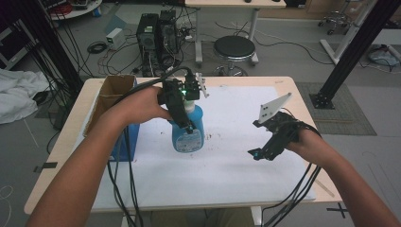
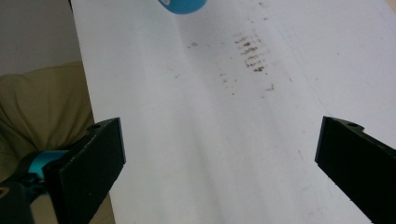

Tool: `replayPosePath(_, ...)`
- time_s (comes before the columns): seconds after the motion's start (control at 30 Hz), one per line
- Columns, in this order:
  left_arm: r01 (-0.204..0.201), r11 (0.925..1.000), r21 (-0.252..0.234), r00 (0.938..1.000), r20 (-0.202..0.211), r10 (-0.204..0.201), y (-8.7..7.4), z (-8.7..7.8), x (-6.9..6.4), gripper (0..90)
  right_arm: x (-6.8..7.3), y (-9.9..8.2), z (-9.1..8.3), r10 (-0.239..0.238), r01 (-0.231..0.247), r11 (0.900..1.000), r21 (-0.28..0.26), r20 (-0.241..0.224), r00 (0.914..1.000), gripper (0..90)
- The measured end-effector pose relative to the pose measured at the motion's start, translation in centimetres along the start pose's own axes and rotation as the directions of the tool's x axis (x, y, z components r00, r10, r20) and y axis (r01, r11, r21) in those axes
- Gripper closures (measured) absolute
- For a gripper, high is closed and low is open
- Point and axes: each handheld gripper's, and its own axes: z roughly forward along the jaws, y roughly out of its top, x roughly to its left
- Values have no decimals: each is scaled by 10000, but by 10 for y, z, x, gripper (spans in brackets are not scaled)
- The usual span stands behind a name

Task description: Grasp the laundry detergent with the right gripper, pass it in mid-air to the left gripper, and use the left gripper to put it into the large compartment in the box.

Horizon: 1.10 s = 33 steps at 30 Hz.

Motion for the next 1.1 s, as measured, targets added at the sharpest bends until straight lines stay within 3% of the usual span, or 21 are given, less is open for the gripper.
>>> replayPosePath(0.07, 193, 9998, -16, 9997, -135, -193, -1, -2, 3, 380, -2, -6, -6, 88, -85, 9999, -92, 393, 9992, 8)
replayPosePath(0.13, 372, 9993, 36, 9990, -255, -371, -2, -4, 6, 380, -5, -13, -13, 266, -267, 9996, 32, 427, 9987, 8)
replayPosePath(0.23, 734, 9972, 108, 9957, -573, -727, -2, -10, 11, 380, -9, -20, -22, 660, -712, 9962, 504, 983, 9930, 9)
replayPosePath(0.37, 1342, 9908, 181, 9873, -885, -1321, -4, -24, 18, 380, -17, -28, -34, 1372, -1517, 9768, 1514, 1019, 9853, 9)
replayPosePath(0.47, 1713, 9852, 117, 9799, -1057, -1691, -6, -38, 23, 380, -21, -36, -43, 1400, -1511, 9633, 2221, 650, 9880, 9)
replayPosePath(0.63, 2046, 9788, 53, 9709, -1283, -2022, -10, -60, 28, 380, -28, -46, -57, 1411, -1517, 9626, 2245, 626, 9880, 10)
replayPosePath(0.83, 2211, 9752, -79, 9647, -1451, -2199, -17, -82, 31, 380, -30, -43, -59, 1407, -1504, 9624, 2263, 587, 9883, 10)
replayPosePath(1.1, 2520, 9669, -391, 9526, -1661, -2549, -43, -125, 39, 380, -32, -38, -58, 1345, -1439, 9624, 2305, 560, 9893, 10)
